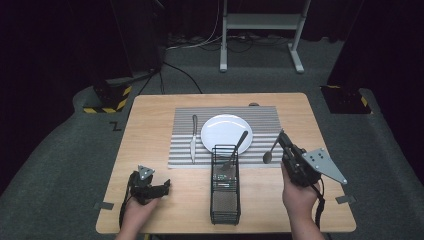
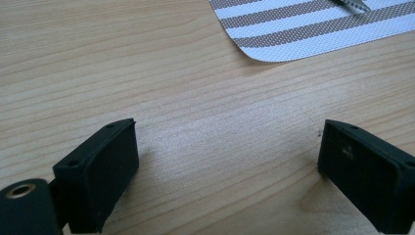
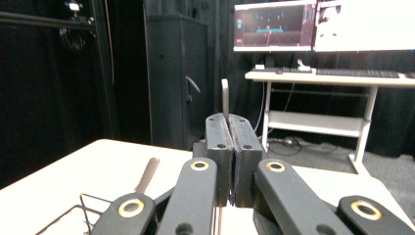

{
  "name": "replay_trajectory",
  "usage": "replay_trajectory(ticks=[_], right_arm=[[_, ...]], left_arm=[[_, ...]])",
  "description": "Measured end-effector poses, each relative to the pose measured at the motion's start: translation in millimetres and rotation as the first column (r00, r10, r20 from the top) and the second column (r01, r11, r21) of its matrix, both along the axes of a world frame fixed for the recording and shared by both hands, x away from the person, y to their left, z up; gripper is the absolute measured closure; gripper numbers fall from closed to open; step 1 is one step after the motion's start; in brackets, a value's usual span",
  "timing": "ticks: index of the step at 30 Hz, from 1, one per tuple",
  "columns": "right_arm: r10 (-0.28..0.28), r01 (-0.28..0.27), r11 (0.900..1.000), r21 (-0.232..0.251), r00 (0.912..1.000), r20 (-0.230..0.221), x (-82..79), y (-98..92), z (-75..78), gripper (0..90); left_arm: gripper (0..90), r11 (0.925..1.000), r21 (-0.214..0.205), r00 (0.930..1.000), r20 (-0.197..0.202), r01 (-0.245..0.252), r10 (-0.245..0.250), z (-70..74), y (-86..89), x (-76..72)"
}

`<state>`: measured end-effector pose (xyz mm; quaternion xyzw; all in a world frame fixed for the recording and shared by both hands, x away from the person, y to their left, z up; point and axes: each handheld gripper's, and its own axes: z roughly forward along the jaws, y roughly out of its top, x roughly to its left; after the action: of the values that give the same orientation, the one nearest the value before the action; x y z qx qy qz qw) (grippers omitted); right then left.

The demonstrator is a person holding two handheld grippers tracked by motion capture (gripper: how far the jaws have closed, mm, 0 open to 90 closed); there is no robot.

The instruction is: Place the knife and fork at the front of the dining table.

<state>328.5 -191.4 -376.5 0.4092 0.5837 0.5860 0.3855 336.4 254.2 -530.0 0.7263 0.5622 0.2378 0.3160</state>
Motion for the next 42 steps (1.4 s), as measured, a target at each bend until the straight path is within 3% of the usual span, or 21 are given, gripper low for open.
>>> replay_trajectory(ticks=[5,8,18,29,32,38,42], right_arm=[[-0.015,0.015,0.9998,-0.013,0.9996,-0.025,7.5,-7.6,-16.2,88.9],[-0.014,0.014,0.9999,-0.003,0.9991,-0.041,13.1,-10.2,-21.5,88.9],[-0.006,0.004,0.9995,-0.032,0.9971,-0.075,31.9,-11.5,-35.8,88.8],[0.013,-0.02,0.9983,-0.054,0.993,-0.117,63.0,-4.9,-54.0,88.9],[0.019,-0.027,0.9987,-0.044,0.9872,-0.158,76.5,-4.4,-62.1,88.9],[0.026,-0.034,0.9985,-0.043,0.9848,-0.172,88.9,0.1,-61.0,88.9],[0.021,-0.03,0.9987,-0.042,0.9815,-0.19,105.6,6.6,-61.7,88.8]], left_arm=[[9.1,1.0,0.0,1.0,0.0,0.005,-0.005,0.1,-1.0,-1.3],[9.3,1.0,0.0,1.0,0.003,0.006,-0.006,0.1,-0.7,-1.9],[9.6,1.0,0.001,1.0,0.004,0.005,-0.005,0.1,-0.6,-2.3],[11.4,1.0,-0.002,1.0,0.007,-0.006,0.006,0.1,-0.8,-3.0],[11.8,1.0,-0.001,0.9999,0.009,-0.01,0.01,0.2,-0.6,-3.5],[12.9,0.9998,-0.004,0.9997,0.012,-0.02,0.02,0.3,-0.5,-4.3],[14.1,0.9997,-0.007,0.9996,0.014,-0.024,0.024,0.3,-0.2,-4.8]])
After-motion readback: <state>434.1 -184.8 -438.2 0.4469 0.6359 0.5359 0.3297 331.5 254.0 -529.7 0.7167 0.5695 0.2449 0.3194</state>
